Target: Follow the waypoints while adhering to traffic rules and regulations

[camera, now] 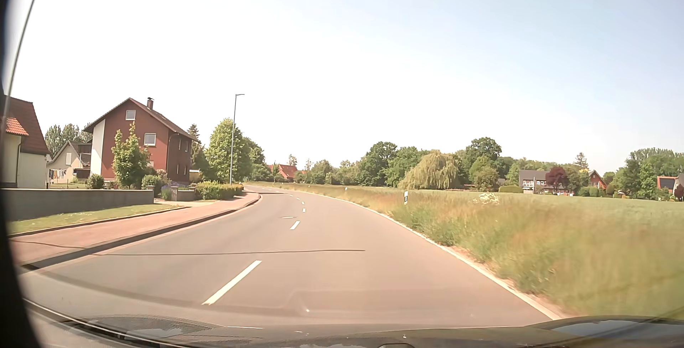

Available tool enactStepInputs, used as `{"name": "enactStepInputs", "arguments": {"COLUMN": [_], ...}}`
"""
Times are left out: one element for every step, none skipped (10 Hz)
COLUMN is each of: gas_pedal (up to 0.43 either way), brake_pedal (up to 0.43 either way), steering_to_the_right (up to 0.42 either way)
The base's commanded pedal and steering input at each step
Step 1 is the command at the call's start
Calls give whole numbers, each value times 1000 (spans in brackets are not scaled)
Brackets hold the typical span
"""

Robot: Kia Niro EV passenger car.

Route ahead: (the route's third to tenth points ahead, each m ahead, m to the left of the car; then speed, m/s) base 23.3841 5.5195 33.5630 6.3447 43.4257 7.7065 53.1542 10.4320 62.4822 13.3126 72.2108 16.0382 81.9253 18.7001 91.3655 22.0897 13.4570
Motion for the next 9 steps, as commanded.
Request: {"name": "enactStepInputs", "arguments": {"gas_pedal": [177,177,177,177,177,177,177,177,177], "brake_pedal": [0,0,0,0,0,0,0,0,0], "steering_to_the_right": [-25,-26,-25,-25,-25,-25,-25,-25,-25]}}
